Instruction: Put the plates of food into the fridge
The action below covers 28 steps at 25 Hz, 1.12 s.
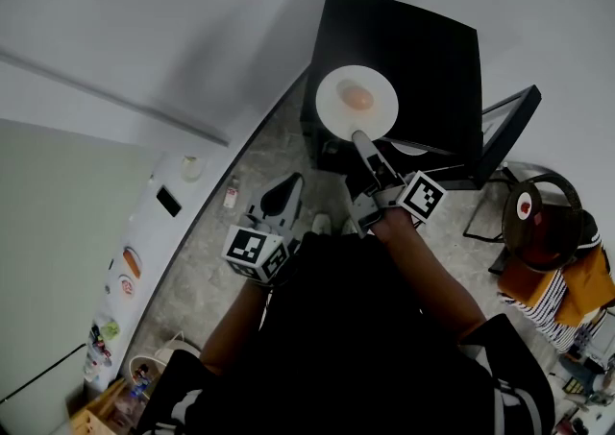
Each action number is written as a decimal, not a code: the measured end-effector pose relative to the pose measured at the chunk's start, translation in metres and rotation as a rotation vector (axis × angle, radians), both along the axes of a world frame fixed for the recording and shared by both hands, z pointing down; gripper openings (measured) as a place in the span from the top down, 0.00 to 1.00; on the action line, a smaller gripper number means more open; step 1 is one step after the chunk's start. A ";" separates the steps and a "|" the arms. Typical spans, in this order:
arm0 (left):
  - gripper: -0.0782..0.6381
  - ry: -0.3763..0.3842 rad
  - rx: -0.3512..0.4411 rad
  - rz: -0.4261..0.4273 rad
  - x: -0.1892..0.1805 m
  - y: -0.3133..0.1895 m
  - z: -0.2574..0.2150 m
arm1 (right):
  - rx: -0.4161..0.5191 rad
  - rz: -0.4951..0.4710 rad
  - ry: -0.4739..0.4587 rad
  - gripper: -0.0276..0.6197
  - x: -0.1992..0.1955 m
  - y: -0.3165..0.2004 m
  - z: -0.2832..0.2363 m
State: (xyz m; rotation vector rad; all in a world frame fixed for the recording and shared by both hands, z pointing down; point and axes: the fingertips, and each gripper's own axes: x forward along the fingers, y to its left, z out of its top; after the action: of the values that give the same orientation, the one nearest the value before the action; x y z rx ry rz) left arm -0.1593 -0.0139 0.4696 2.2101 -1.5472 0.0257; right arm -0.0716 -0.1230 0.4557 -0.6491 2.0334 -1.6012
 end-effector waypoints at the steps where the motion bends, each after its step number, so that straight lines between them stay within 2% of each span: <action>1: 0.86 0.000 -0.001 -0.001 -0.001 0.001 0.000 | -0.012 0.002 -0.012 0.85 -0.001 0.000 0.000; 10: 0.86 0.003 -0.012 -0.008 0.004 0.001 0.003 | -0.104 -0.028 -0.114 0.88 0.005 0.008 0.003; 20: 0.86 0.006 -0.022 -0.001 0.020 0.010 0.006 | -0.093 -0.117 -0.104 0.89 0.021 0.046 0.003; 28: 0.86 0.004 -0.030 -0.025 0.020 0.022 0.009 | -0.104 -0.192 -0.103 0.89 0.036 0.082 0.003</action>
State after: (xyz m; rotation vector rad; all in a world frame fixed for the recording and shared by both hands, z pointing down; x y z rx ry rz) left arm -0.1394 0.0081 0.4786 2.1659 -1.5614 0.0365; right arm -0.0358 -0.0409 0.4590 -0.4076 1.9982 -1.8204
